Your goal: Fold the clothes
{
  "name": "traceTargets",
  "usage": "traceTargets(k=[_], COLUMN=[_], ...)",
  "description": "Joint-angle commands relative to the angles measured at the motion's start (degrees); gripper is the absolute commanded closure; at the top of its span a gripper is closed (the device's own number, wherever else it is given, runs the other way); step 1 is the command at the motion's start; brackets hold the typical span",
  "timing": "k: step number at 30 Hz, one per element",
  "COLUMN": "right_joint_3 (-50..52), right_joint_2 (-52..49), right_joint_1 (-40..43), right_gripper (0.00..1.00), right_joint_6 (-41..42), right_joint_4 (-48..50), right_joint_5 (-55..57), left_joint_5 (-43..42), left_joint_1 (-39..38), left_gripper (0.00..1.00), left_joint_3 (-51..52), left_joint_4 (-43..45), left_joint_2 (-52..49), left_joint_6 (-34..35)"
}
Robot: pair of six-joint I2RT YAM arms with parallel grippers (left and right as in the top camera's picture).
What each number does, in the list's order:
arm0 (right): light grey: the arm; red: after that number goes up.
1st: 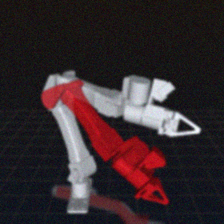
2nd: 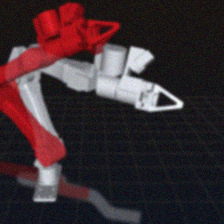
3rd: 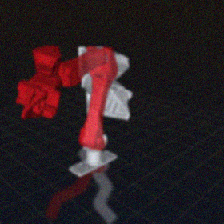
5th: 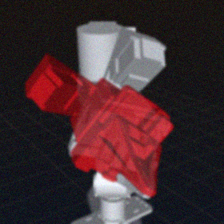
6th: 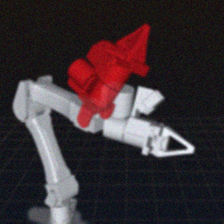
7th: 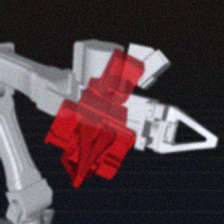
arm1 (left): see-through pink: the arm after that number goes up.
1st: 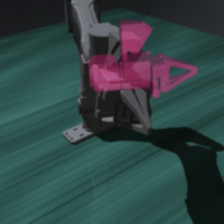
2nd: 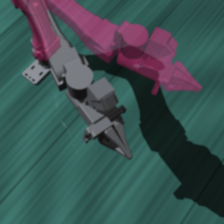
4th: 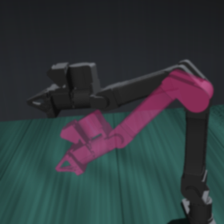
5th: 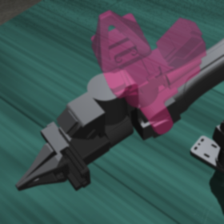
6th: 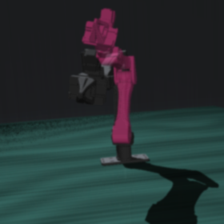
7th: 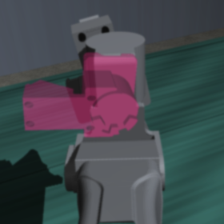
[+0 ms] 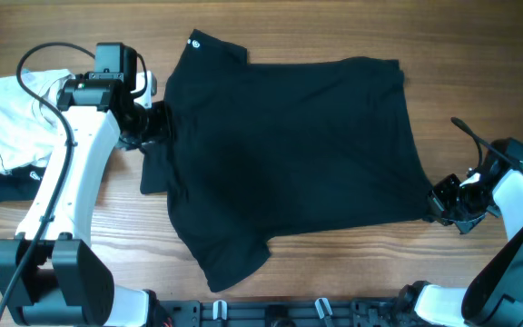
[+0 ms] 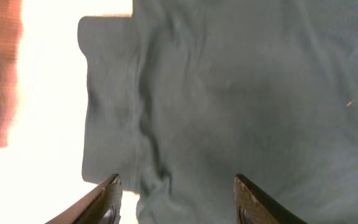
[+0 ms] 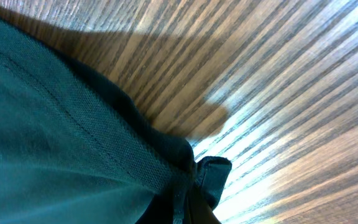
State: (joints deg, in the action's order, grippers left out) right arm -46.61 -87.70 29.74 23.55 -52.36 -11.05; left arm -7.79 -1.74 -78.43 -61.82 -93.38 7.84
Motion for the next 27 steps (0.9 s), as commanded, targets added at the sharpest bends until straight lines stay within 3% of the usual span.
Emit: traceTargets(k=[1,5,8,11,15,20,24,27], right_joint_3=[-1.0,-1.0,-1.0,-1.0,-1.0,-1.0,-1.0,-1.0], right_joint_2=[0.0,0.0,0.0,0.0,0.0,0.0,0.0,0.0], right_joint_1=[0.2,0.2,0.2,0.2,0.2,0.2,0.2,0.2], right_gripper=[0.96,0.96,0.96,0.96,0.96,0.96,0.96,0.95], right_joint_6=[0.3,0.4,0.4,0.4,0.5,0.4,0.4,-0.3], right_joint_4=[-0.2,0.2,0.7,1.1,1.6,1.6,0.9,0.7], right_joint_5=[1.6,-0.3,-1.0,-1.0,-1.0,-1.0,-1.0,-1.0], left_joint_5=[-0.7,-0.7,-0.7,1.3,7.0,12.0,10.5,3.0], left_joint_1=[0.3,0.3,0.6,1.9,4.8,6.2,6.2,6.2], left_gripper=[0.45,0.49,0.86,0.96,0.96,0.96,0.87,0.80], left_joint_3=[0.8,7.5,19.6,29.0,34.9,35.1,33.0,29.4], left_joint_4=[-3.8,-1.8,9.5,20.1,32.4,44.2,39.7,29.2], left_joint_2=[-0.2,-0.2,-0.2,-0.2,-0.2,-0.2,0.2,3.3], left_joint_6=[3.3,6.2,11.7,16.0,16.9,14.9,14.8,13.1])
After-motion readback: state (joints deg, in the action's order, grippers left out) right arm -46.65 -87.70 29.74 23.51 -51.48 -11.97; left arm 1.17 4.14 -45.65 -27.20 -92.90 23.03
